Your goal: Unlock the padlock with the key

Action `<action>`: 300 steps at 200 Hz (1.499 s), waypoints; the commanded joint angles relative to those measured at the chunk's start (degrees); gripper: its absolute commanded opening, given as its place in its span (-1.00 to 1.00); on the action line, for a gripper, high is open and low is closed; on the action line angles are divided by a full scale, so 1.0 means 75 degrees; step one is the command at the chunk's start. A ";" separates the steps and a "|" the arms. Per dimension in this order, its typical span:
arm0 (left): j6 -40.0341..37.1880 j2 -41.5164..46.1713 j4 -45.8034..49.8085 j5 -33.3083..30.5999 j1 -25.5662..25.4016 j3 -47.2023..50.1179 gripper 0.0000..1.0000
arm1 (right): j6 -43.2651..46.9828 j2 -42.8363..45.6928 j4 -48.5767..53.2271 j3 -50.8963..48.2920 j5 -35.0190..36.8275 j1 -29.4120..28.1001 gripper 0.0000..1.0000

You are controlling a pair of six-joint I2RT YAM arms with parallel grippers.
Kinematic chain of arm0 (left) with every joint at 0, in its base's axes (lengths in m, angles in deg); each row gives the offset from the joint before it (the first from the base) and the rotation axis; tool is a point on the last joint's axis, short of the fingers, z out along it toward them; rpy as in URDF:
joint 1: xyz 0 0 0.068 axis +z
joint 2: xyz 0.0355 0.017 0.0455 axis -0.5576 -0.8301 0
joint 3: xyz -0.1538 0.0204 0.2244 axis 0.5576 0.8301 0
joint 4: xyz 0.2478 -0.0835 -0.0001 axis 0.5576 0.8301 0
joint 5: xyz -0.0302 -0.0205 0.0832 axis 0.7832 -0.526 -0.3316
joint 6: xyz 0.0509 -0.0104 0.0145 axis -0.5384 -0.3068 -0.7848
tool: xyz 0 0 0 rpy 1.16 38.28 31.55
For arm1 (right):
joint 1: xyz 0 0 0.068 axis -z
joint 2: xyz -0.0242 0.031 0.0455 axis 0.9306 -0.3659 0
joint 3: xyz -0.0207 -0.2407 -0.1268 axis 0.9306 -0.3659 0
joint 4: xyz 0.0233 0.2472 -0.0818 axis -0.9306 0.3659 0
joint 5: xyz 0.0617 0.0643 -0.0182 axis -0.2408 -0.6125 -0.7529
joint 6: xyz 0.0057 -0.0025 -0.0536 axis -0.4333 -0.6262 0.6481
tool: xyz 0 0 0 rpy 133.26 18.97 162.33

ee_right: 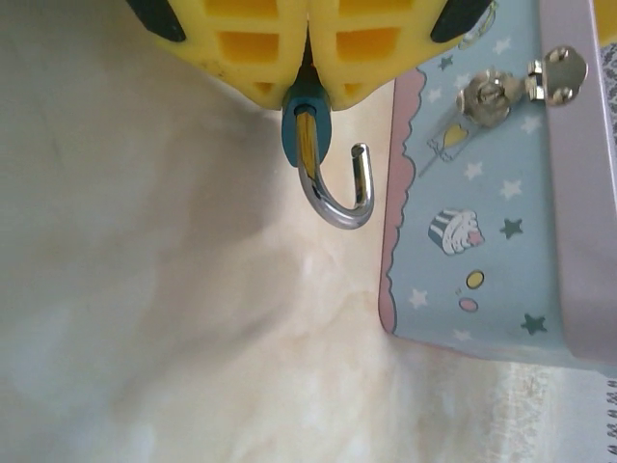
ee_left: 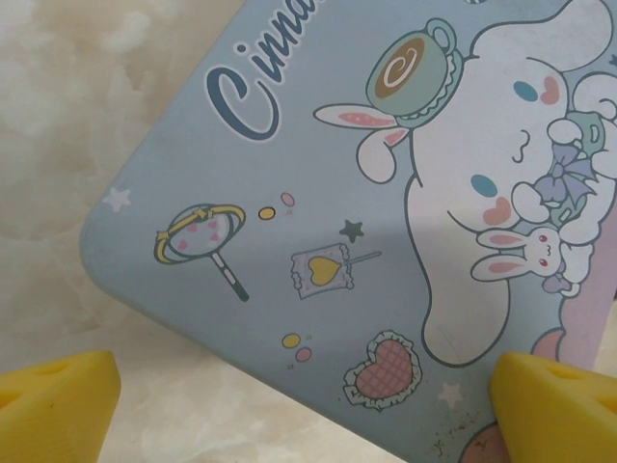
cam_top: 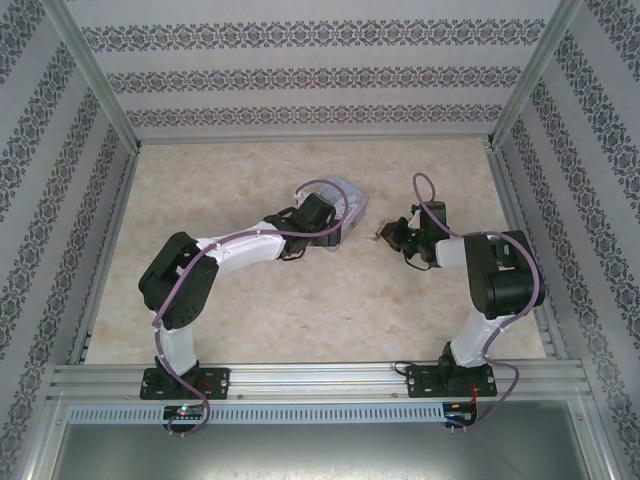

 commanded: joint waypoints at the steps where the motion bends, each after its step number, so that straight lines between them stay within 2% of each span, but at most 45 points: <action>1: -0.0580 -0.0002 0.1857 0.0445 -0.0068 0.0154 0.99 | -0.0060 0.0502 -0.0052 -0.0447 -0.0004 0.0038 -1.00; 24: -0.0610 0.0271 0.1909 0.0749 -0.0035 -0.0071 0.99 | -0.0177 0.0926 -0.0049 -0.1017 0.0100 0.0112 -1.00; 31: -0.0600 0.0341 0.1926 0.0835 -0.0023 -0.0130 0.99 | -0.0206 0.1066 -0.0011 -0.1171 0.0140 0.0141 -0.93; 44: -0.0587 0.0512 0.1961 0.0984 -0.0005 -0.0213 0.99 | -0.0251 0.1348 0.0100 -0.1444 0.0205 0.0228 -0.66; 69: -0.0528 0.0879 0.2030 0.1211 0.0031 -0.0290 0.99 | -0.0455 0.1918 0.0282 -0.1963 0.0188 0.0514 -0.31; 83: -0.0496 0.1128 0.2050 0.1293 0.0055 -0.0267 0.99 | -0.0494 0.2278 0.0472 -0.2166 0.0123 0.0652 -0.20; 103: -0.0470 0.1582 0.2115 0.1353 0.0118 -0.0207 0.99 | -0.0515 0.2950 0.0971 -0.2328 0.0147 0.0774 0.06; 123: -0.0480 0.2167 0.2153 0.1220 0.0226 -0.0080 0.99 | -0.0447 0.3768 0.1743 -0.2214 0.0208 0.0847 0.38; 141: -0.0571 0.2763 0.2229 0.1043 0.0396 0.0030 0.99 | -0.0175 0.4545 0.2629 -0.1841 0.0358 0.0871 0.80; 171: -0.0877 0.3907 0.2289 0.0021 0.0808 0.0394 0.99 | 0.0686 0.5532 0.4290 -0.0722 0.0988 0.0883 0.96; 201: -0.1385 0.5174 0.1672 -0.1240 0.1458 0.1275 0.99 | 0.1630 0.6004 0.5171 0.0196 0.2213 0.0871 0.96; 218: -0.2245 0.5869 0.0598 -0.2194 0.1762 0.2187 0.99 | 0.1888 0.6215 0.5119 0.0353 0.3091 0.0871 0.96; 242: -0.3610 0.6515 -0.1148 -0.3069 0.2206 0.3453 0.99 | 0.1654 0.6727 0.4111 -0.0165 0.4495 0.0871 0.96; 252: -0.3970 0.6556 -0.1371 -0.3118 0.2467 0.3707 0.99 | 0.1709 0.6916 0.3555 -0.0515 0.5019 0.0868 0.97; 274: -0.4110 0.6301 -0.1337 -0.2916 0.3139 0.4051 0.99 | 0.3032 0.6895 0.2870 -0.0808 0.5731 0.0782 0.96; 300: -0.4675 0.5980 -0.2818 -0.2573 0.3557 0.4959 0.99 | 0.4165 0.6371 0.2675 -0.0834 0.6067 0.0653 0.96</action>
